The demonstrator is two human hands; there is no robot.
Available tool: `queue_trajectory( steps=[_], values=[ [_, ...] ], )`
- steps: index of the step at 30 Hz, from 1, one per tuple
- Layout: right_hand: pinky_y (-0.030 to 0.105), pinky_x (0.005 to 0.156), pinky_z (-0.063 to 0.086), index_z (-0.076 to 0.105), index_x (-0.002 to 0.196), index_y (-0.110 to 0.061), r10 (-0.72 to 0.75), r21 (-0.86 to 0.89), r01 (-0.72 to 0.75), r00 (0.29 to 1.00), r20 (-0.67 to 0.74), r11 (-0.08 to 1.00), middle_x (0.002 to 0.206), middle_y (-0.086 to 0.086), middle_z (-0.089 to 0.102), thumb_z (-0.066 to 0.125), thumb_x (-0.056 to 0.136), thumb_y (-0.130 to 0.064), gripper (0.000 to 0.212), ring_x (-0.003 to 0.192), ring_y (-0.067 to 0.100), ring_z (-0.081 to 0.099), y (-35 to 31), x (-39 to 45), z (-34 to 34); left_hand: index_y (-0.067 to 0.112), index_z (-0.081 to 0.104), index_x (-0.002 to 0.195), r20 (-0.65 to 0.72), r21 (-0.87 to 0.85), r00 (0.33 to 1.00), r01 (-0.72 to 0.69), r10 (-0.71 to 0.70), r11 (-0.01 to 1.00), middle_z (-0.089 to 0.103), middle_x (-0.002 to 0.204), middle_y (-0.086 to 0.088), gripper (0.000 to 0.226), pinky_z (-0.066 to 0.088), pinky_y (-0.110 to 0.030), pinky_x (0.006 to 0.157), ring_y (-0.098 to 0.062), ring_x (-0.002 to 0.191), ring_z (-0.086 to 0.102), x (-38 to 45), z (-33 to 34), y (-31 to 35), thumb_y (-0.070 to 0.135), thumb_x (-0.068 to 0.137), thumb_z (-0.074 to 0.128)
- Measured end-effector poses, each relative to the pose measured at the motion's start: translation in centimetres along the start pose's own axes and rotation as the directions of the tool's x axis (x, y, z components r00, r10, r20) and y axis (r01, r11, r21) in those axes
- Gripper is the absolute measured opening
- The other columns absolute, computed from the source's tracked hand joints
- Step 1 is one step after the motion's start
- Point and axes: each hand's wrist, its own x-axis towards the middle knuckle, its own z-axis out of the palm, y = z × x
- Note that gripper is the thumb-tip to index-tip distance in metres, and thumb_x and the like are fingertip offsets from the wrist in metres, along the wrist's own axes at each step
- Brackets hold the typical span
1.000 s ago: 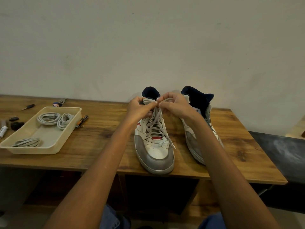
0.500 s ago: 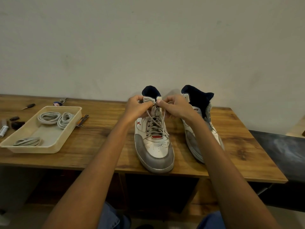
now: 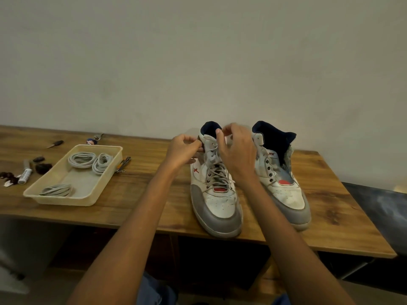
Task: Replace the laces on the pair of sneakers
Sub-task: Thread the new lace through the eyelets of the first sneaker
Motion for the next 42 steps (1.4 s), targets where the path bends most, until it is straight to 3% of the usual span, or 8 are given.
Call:
queue_trajectory(
  steps=[9,12,18,23,28,32,37,42],
  values=[
    [0.028,0.058,0.041,0.061,0.084,-0.008,-0.147,0.080,0.144,0.988,0.036,0.986,0.081,0.007,0.062,0.054,0.088,-0.024,0.018,0.078,0.022,0.055,-7.8,-1.5,4.8,0.025,0.056,0.062,-0.204,0.368,0.975,-0.009,0.090,0.930,0.069,0.082,-0.004,0.025,0.054,-0.036,0.078,-0.025,0.084,0.065,-0.9,-7.4,-1.4,0.014,0.085,0.057],
    [0.032,0.062,0.045,0.060,0.087,-0.008,-0.215,0.179,0.187,0.965,0.151,0.966,0.083,0.007,0.061,0.046,0.089,-0.029,0.026,0.079,0.023,0.055,-11.6,-3.2,6.4,0.019,0.064,0.067,-0.329,0.441,0.937,0.045,0.115,0.896,0.070,0.087,-0.007,0.019,0.051,-0.033,0.079,-0.027,0.087,0.064,-0.8,-11.3,-1.7,0.017,0.084,0.057],
    [0.034,0.079,0.046,0.059,0.108,-0.010,-0.351,0.268,0.231,0.704,0.618,0.935,0.104,0.006,0.063,0.055,0.092,-0.023,0.022,0.096,0.021,0.055,-15.3,-7.3,8.6,0.011,0.068,0.098,-0.587,0.292,0.805,0.116,0.082,0.949,0.068,0.101,-0.006,0.015,0.045,-0.030,0.074,-0.021,0.092,0.061,-1.2,-20.4,-4.4,0.015,0.089,0.056],
    [0.038,0.089,0.048,0.060,0.118,-0.011,-0.376,0.276,0.272,0.458,0.805,0.922,0.116,0.008,0.064,0.057,0.091,-0.014,0.027,0.109,0.023,0.055,-20.8,-7.8,14.5,0.011,0.065,0.108,-0.761,0.177,0.649,0.197,0.007,0.964,0.065,0.110,-0.005,0.022,0.041,-0.026,0.074,-0.015,0.097,0.058,-2.2,-25.0,-6.6,0.007,0.091,0.051],
    [0.035,0.084,0.047,0.057,0.124,-0.013,-0.382,0.150,0.499,0.403,0.832,0.854,0.121,0.009,0.060,0.056,0.092,-0.010,0.032,0.114,0.025,0.055,-24.8,-6.8,17.7,0.016,0.064,0.106,-0.816,0.162,0.578,0.203,0.015,0.966,0.064,0.112,-0.004,0.023,0.046,-0.034,0.083,-0.023,0.105,0.059,-1.6,-24.5,-6.3,0.008,0.090,0.049],
    [0.036,0.090,0.046,0.050,0.129,-0.010,-0.373,0.130,0.576,0.326,0.869,0.807,0.127,0.010,0.057,0.049,0.096,-0.011,0.033,0.117,0.026,0.054,-25.8,-7.4,19.0,0.018,0.050,0.123,-0.864,0.047,0.471,0.423,-0.176,0.905,0.044,0.136,-0.010,0.041,0.035,-0.049,0.101,-0.030,0.126,0.037,-1.7,-25.1,-6.3,0.008,0.085,0.060],
    [0.035,0.090,0.045,0.050,0.131,-0.013,-0.272,0.108,0.600,0.190,0.943,0.793,0.129,0.008,0.056,0.053,0.094,-0.016,0.037,0.119,0.025,0.053,-25.8,-6.4,19.7,0.009,0.026,0.140,-0.752,0.095,0.580,0.566,-0.314,0.819,0.033,0.143,-0.019,0.064,0.040,-0.044,0.097,-0.035,0.128,0.035,-1.7,-25.2,-7.4,0.007,0.086,0.061],
    [0.036,0.085,0.046,0.048,0.134,-0.021,-0.276,0.126,0.576,0.181,0.944,0.808,0.124,0.008,0.059,0.045,0.098,-0.020,0.036,0.113,0.025,0.056,-23.9,-6.8,19.4,0.008,0.026,0.142,-0.729,0.186,0.614,0.603,-0.302,0.776,0.024,0.144,-0.021,0.069,0.043,-0.040,0.094,-0.036,0.125,0.037,-1.7,-24.8,-7.7,0.007,0.084,0.064]
  ],
)
